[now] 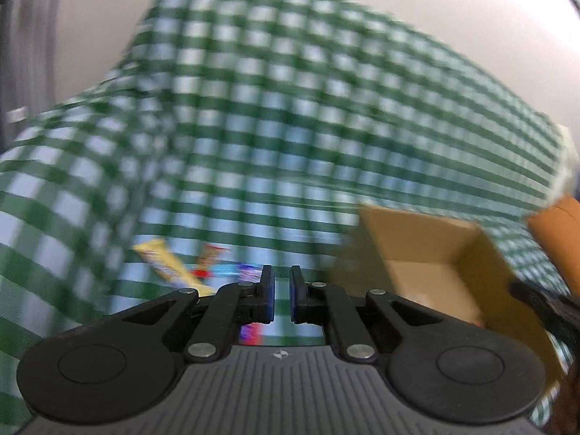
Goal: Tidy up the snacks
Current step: 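Move both tools back down to the snack pile beside the box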
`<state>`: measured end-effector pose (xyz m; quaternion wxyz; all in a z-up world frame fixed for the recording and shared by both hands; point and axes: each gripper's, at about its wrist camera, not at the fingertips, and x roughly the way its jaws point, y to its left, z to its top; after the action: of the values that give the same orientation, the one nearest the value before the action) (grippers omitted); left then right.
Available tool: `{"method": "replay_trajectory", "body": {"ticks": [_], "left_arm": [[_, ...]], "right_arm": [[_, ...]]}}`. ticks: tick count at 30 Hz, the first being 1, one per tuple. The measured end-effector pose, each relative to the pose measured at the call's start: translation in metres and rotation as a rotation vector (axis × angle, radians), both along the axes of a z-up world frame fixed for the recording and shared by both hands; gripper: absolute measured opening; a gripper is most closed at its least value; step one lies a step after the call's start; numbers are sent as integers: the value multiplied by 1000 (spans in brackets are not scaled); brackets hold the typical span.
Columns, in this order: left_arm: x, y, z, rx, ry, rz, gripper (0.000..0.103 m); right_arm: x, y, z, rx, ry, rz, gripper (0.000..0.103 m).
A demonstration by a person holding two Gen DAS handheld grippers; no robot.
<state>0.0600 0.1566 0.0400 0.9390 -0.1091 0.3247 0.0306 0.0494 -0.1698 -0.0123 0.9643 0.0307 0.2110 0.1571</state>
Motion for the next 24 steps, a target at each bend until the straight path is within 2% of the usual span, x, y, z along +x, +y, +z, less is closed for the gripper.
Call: {"method": "replay_trajectory", "body": {"ticks": [5, 11, 13, 14, 15, 18, 19, 24], "left_arm": [[36, 46, -1, -20, 19, 103, 8], [58, 78, -53, -92, 51, 184, 8], [64, 84, -72, -110, 171, 248, 9], [66, 89, -75, -147, 178, 272, 9], [69, 92, -75, -172, 171, 283, 11], [76, 95, -75, -172, 167, 288, 19], [78, 95, -77, -185, 179, 287, 26], [82, 104, -85, -269, 208, 312, 28]], "right_arm": [[1, 15, -1, 2, 10, 40, 24], [-2, 33, -10, -20, 12, 65, 24], [-3, 38, -12, -37, 6, 80, 24], [-3, 41, -12, -49, 0, 89, 24], [-3, 45, -12, -63, -6, 100, 24], [-5, 54, -10, -89, -28, 134, 24], [-7, 57, -9, -99, -36, 145, 24], [-12, 88, 16, -69, 1, 246, 25]]}}
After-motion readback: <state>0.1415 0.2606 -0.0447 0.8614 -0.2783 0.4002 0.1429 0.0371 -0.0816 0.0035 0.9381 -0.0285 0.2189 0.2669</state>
